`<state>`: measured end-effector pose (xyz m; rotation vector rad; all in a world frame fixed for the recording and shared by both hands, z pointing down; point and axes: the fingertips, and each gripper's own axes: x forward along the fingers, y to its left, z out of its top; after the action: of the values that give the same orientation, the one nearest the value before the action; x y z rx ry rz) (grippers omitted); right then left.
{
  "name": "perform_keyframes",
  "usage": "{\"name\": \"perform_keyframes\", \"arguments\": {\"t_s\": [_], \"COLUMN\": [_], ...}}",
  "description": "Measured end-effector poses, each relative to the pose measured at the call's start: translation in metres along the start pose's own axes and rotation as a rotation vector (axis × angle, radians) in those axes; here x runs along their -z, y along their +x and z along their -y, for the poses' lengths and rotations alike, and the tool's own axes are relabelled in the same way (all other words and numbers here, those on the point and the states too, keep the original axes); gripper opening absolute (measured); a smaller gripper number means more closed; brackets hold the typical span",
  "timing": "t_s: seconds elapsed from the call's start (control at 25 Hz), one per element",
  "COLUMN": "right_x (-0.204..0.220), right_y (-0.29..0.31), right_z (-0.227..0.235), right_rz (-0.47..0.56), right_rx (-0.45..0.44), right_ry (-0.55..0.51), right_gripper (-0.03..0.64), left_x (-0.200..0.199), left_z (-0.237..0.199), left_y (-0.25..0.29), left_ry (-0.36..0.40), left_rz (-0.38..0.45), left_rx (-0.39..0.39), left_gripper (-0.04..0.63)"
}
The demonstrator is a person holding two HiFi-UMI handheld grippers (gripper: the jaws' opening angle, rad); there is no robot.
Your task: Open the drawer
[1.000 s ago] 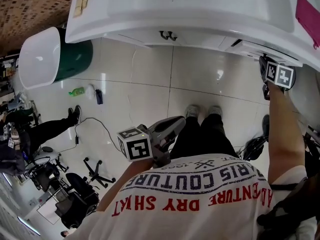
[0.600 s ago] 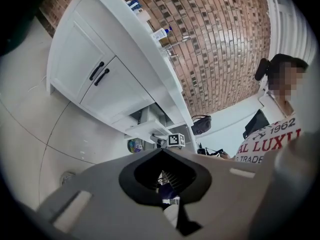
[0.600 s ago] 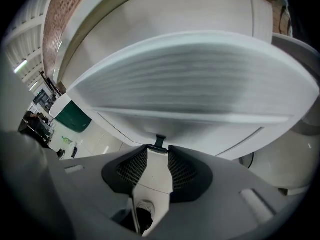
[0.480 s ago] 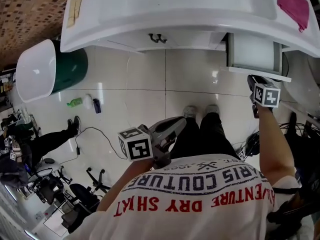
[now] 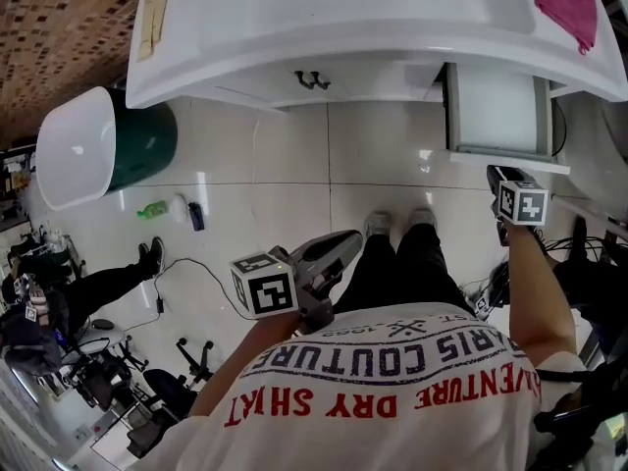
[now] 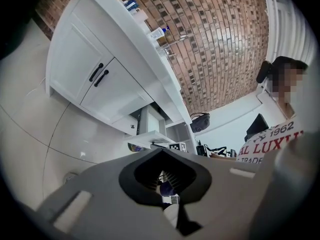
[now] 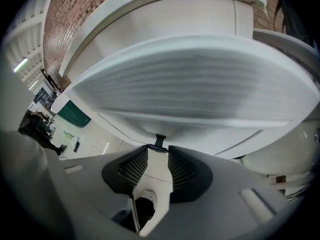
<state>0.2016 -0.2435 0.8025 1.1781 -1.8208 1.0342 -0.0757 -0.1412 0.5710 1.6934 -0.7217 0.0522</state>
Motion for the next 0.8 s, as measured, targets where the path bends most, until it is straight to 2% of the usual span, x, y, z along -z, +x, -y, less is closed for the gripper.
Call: {"name": "perform_keyframes", "arguments": {"t_s": [0.28,0.4,0.48,0.64,0.8], "right_x": [-0.002,-0.002,-0.001,-0.012,-0.04], "right_y": [-0.005,-0.021,-0.038,-0.084,-0.137], "right_z": [-0.004,-0.011,-0.024,-0.076,-0.153], "right_rz": [0.015,0.06,0.092,0.152,0.221], "right_rx": [-0.007,-0.006,-0.025,-0.123,-0.318], "right_ry": [0.015,0.028,0.007,0.003,0.128], "right_gripper": [0.143,0.151,0.117,0.1,0.08], "left_x": [-0.003,-0.003,-0.004,-0.009,-0.018], "left_z": [0.001,0.003,0.006,0.015,0.031], "left_y": [-0.009,-0.011,-0.013,-0.019,-0.033], "left_ry": [0.013,0.021,0.031,0.062,0.1], "left_rz": [-0.016,-0.023,-0.027,-0.037,-0.047], "left_rx": [0.021,0.044,0.059,0.098,0.138], "left_gripper": [-0.015,-0.015,-0.015,-0.015,-0.015]}}
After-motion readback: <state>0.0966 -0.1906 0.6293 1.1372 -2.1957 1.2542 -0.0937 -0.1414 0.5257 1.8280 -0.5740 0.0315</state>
